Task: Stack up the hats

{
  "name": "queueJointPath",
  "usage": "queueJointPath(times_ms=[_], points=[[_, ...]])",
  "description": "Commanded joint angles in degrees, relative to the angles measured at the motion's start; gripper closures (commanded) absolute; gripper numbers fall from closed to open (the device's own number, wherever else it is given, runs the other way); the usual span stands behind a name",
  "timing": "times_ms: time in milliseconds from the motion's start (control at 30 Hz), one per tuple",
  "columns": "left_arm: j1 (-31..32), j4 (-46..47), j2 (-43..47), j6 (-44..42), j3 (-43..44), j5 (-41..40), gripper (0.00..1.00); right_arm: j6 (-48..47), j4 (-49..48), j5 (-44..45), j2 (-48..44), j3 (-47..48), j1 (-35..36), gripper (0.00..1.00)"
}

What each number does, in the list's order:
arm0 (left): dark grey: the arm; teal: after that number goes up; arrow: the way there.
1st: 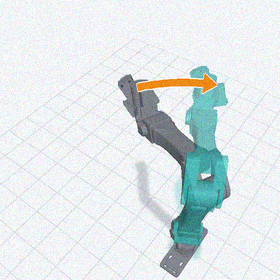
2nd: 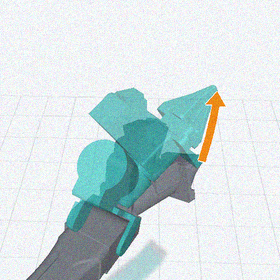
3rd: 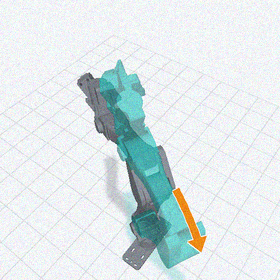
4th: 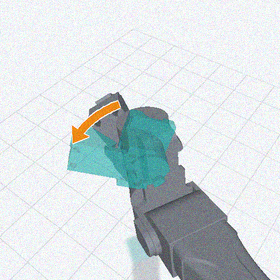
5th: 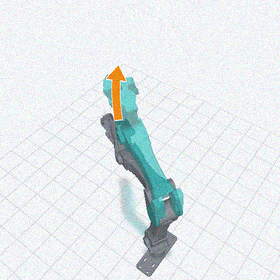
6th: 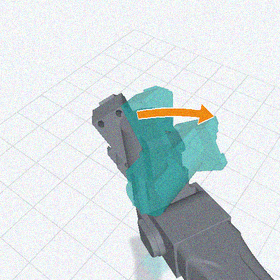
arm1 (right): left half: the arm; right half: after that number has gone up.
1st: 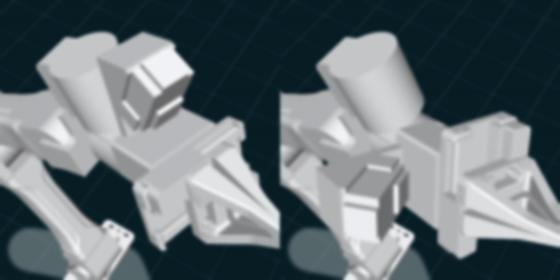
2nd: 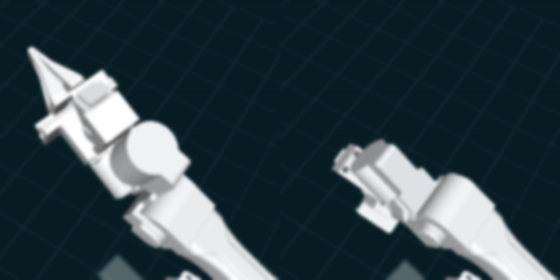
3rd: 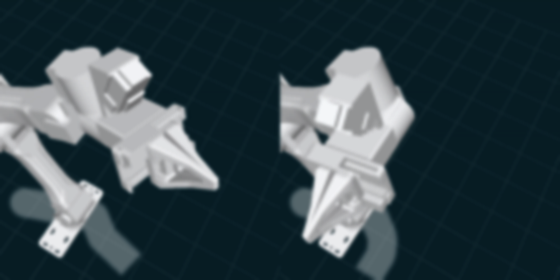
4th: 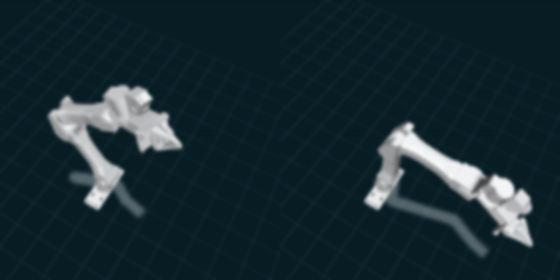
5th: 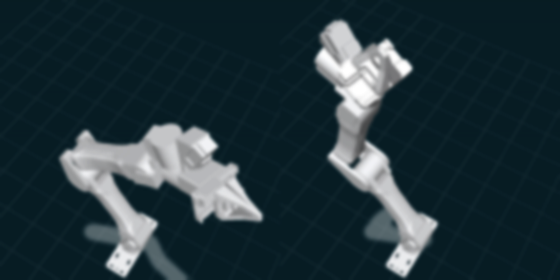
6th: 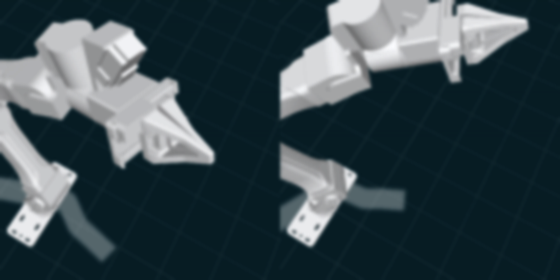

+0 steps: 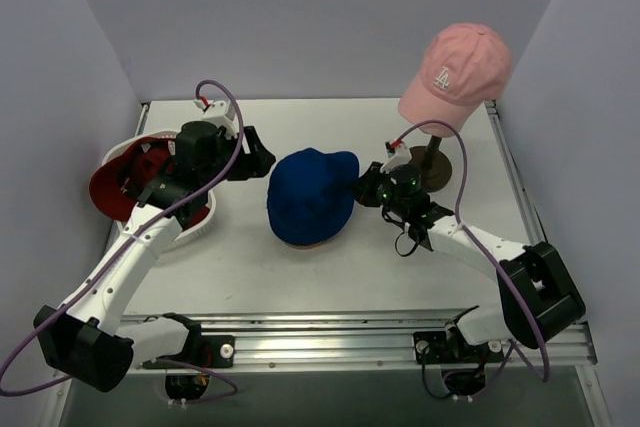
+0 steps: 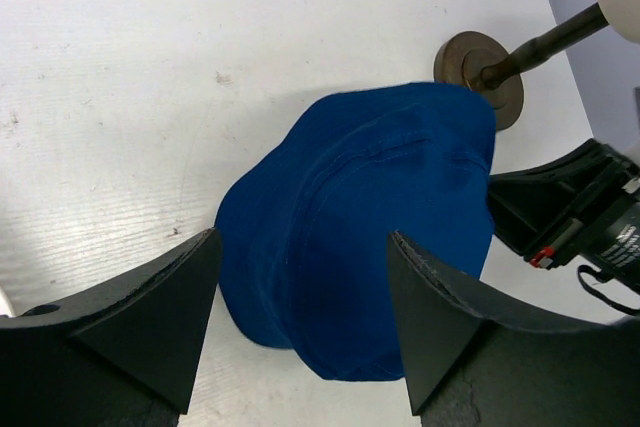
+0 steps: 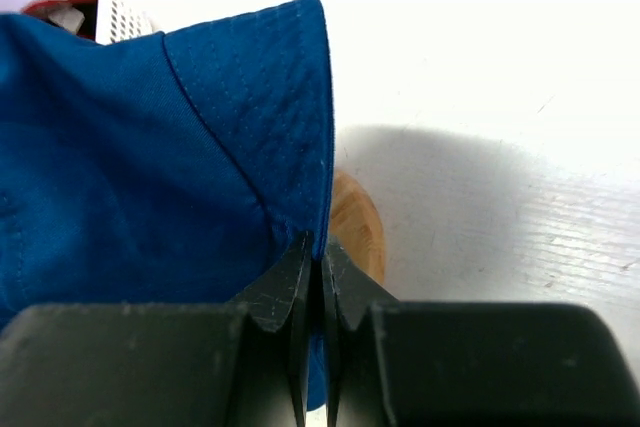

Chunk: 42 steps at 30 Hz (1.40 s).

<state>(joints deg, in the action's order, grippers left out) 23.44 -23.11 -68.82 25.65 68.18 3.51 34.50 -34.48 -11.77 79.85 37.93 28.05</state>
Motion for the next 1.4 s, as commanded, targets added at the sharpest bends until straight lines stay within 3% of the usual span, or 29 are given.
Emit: queueJointPath(times_ms=[0, 467, 633, 1367], points=[[1.08, 0.97, -0.53, -1.04, 0.81, 0.53, 0.25, -0.58, 2.83, 5.08, -5.57, 3.29, -0.63, 1.00], [9.25, 0.61, -3.87, -2.88, 4.06, -1.75, 0.25, 5.05, 5.38, 16.43, -11.12, 0.30, -0.46, 0.94], [12.76, 0.70, -5.45, -3.94, 6.08, -2.63, 0.25, 5.58, 6.88, 18.88, -11.47, -0.14, -0.02, 0.71], [13.65, -0.97, -18.81, -6.49, 14.16, -2.98, 0.25, -1.09, 22.77, 32.41, -23.85, 4.25, 14.83, 0.71]])
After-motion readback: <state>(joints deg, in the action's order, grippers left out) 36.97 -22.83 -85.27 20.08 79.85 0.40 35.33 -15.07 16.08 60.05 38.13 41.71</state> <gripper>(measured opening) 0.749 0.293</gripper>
